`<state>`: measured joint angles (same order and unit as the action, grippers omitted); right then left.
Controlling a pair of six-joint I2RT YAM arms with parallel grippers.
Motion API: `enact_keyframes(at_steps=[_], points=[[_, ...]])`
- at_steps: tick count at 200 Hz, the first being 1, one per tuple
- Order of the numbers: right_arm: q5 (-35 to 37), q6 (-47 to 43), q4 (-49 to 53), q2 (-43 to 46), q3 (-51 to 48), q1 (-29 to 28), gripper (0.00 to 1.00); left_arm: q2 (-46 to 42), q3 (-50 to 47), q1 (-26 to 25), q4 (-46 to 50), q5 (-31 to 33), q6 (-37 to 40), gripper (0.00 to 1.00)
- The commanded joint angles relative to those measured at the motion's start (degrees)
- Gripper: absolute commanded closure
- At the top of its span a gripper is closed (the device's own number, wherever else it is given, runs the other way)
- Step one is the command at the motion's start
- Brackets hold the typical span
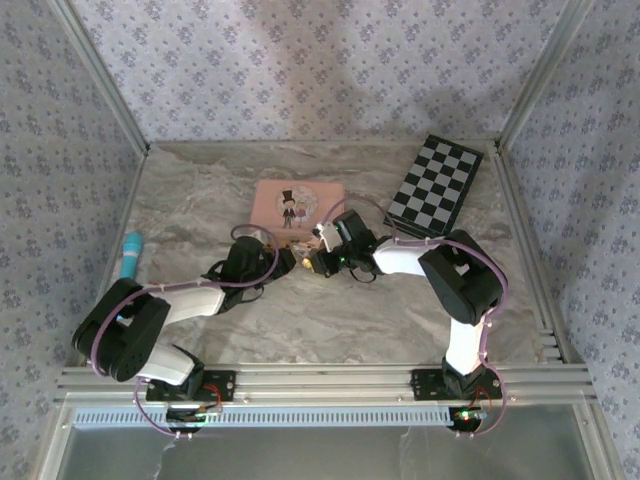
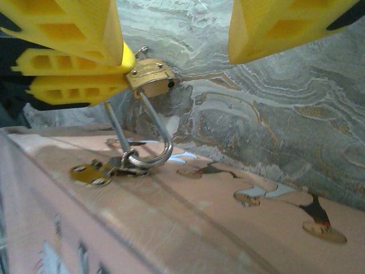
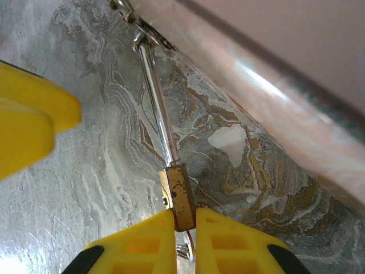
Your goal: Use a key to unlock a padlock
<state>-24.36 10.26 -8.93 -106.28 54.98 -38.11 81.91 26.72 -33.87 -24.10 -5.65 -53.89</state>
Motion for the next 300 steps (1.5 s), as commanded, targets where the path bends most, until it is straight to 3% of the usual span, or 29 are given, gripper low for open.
enact_keyframes(at_steps=[1,35,73,152,196,300], points=[[-2.3,1.8,-1.5,1.2,-0.9,0.6,0.88,0.2,1.9,-0.9,-1.6,5.6,-1.1,0.51],[-8.7,7.7,-6.3,0.2,-1.7,3.0,0.91,2.6,0.1,-1.0,-6.5,9.7,-4.2,0.52],[-16.2,20.2,-20.3,-1.1,-5.0,5.4,0.93,6.4,1.4,-1.6,-12.1,9.8,-7.1,0.47],[-12.7,18.5,-17.3,-1.5,-4.5,3.7,0.96,4.7,-0.1,-1.5,-11.2,13.6,-10.5,0.38],[-16.0,28.3,-21.9,-1.4,-4.8,4.8,0.98,8.7,0.2,-1.4,-19.3,13.7,-13.9,0.42],[-17.2,31.4,-26.7,-3.7,-5.7,6.1,1.00,17.4,5.0,-1.6,-28.9,12.0,-17.1,0.49]])
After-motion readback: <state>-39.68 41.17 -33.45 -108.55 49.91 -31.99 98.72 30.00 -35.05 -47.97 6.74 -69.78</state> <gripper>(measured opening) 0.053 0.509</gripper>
